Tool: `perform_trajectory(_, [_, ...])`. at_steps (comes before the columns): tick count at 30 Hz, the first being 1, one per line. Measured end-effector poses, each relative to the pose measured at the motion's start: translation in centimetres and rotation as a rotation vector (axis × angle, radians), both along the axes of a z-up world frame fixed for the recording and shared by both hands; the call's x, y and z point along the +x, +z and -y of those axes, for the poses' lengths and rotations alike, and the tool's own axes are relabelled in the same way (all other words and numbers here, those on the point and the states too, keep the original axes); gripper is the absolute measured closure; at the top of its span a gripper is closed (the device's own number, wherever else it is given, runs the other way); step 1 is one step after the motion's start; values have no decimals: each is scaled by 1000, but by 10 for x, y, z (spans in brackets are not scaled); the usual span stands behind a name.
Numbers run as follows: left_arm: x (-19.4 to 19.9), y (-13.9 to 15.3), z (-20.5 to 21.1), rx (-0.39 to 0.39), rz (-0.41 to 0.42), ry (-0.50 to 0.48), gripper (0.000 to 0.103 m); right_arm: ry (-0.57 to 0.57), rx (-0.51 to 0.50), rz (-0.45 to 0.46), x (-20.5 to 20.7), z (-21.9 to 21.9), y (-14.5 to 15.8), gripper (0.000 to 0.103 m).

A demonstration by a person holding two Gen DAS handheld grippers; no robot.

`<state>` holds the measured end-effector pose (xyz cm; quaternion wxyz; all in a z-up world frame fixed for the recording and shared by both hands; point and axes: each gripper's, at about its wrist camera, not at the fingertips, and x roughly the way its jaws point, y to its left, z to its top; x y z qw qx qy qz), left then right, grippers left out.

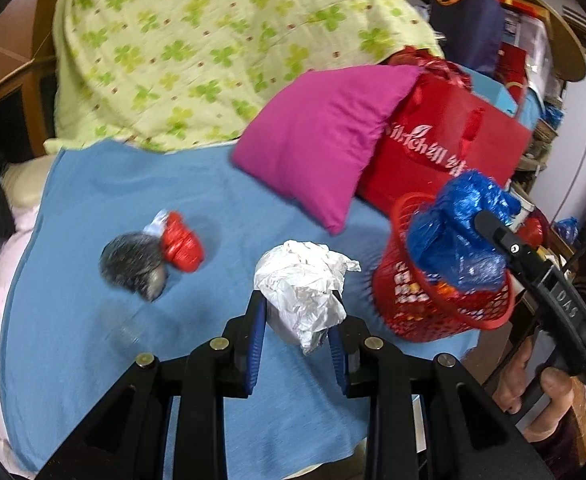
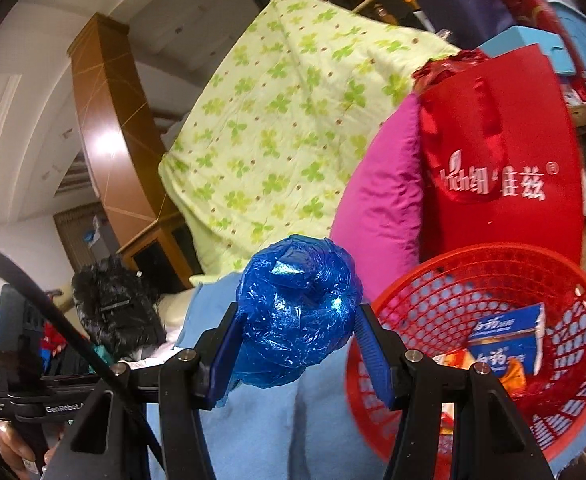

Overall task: Collect trash
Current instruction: 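Carry the tissue and blue bag over the red basket and release both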

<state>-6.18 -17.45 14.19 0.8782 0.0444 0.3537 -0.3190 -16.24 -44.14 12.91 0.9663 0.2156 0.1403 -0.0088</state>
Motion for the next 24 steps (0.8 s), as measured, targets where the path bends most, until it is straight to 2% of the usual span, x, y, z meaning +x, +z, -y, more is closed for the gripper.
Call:
perform_trajectory(13, [-18, 30, 84, -23, 66, -155, 72, -200, 114, 74, -48, 71, 4, 44])
perform_trajectory(19, [-24, 30, 122, -26, 65, -210, 72, -257, 131, 80, -67, 91, 1, 44])
perform_trajectory(24, [-22, 19, 155, -11, 36, -239, 69, -295, 172, 58, -72, 108, -4, 43])
